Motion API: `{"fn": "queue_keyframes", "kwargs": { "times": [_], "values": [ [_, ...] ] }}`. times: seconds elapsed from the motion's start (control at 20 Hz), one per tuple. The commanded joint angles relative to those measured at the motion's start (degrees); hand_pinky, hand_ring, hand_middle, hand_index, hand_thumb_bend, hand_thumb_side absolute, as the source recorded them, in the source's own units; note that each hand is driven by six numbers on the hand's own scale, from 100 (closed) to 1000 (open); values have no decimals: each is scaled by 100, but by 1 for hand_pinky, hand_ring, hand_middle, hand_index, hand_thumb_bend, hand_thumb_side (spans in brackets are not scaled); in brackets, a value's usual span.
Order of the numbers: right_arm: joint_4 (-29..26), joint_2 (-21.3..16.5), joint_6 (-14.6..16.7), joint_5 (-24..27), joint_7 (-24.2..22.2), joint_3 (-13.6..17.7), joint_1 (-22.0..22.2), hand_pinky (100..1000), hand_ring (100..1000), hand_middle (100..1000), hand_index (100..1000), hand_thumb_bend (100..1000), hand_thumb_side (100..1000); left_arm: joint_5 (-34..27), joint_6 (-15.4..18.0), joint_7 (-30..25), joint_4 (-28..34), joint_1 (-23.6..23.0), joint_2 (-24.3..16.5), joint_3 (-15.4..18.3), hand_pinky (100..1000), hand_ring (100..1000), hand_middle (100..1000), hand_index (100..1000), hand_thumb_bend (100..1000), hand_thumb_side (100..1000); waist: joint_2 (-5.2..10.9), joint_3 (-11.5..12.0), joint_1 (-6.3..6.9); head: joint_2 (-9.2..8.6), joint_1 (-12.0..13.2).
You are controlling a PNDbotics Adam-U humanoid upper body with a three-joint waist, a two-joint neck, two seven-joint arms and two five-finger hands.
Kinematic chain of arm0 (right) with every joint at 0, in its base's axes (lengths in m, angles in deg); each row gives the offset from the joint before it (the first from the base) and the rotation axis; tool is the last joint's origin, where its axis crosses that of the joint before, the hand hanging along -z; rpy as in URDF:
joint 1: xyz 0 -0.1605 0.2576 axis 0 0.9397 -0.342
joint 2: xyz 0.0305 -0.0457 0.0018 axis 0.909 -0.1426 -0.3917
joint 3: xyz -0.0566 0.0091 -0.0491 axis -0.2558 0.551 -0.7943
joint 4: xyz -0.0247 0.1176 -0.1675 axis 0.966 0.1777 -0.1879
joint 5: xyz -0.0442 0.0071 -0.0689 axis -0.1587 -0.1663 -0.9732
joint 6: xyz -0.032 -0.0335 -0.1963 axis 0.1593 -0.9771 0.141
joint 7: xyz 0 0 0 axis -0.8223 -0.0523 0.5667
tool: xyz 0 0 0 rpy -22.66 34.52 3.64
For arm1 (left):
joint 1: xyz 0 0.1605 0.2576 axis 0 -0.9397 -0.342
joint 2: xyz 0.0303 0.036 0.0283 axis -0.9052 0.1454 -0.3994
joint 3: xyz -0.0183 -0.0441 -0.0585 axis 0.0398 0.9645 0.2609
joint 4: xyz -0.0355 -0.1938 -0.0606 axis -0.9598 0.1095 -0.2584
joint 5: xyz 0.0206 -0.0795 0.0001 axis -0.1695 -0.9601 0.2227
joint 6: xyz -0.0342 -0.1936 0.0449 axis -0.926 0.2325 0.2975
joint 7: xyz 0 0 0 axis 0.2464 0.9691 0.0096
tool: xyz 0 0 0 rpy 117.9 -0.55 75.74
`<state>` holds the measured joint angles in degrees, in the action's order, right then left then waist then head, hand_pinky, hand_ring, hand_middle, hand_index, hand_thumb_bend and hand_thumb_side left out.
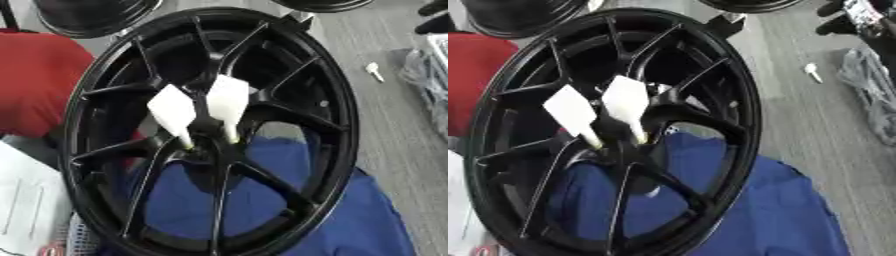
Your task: Pull the pin out of the wheel hub.
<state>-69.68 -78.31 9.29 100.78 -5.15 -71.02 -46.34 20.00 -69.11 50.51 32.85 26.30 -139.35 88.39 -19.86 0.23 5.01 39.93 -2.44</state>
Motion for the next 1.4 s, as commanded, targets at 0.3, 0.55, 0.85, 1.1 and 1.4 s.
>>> {"fn": "queue_keyframes", "kwargs": {
  "times": [0.3, 0.55, 0.85, 1.1, 1.4],
  "values": [
    [-113, -116, 91, 20, 132, 195, -54, 846, 687, 689, 799, 100, 800, 10, 228, 1184, -941, -1373, -709, 647, 729, 472, 251, 388, 100, 100, 205, 38, -176, -87, -187],
    [-113, -31, 132, 44, 221, 280, -29, 845, 687, 688, 799, 100, 798, 169, 311, 1518, -978, -2228, -472, 667, 750, 519, 348, 483, 137, 100, 182, 39, -279, -205, -222],
    [-113, 57, 163, 80, 265, 311, -68, 845, 686, 687, 798, 100, 799, 691, 192, 1370, -216, -3188, 130, 686, 813, 658, 552, 680, 289, 100, 114, 41, -369, -349, -310],
    [-113, 107, 167, 109, 276, 305, -114, 844, 685, 686, 797, 100, 800, 1204, -44, 1042, 680, -3716, 644, 680, 856, 771, 701, 806, 494, 435, 62, 61, -420, -421, -390],
    [-113, 116, 163, 108, 296, 308, -134, 842, 685, 684, 796, 100, 799, 1386, -237, 921, 1326, -3987, 964, 767, 862, 791, 752, 838, 545, 573, 51, 69, -452, -437, -433]
  ]
}}
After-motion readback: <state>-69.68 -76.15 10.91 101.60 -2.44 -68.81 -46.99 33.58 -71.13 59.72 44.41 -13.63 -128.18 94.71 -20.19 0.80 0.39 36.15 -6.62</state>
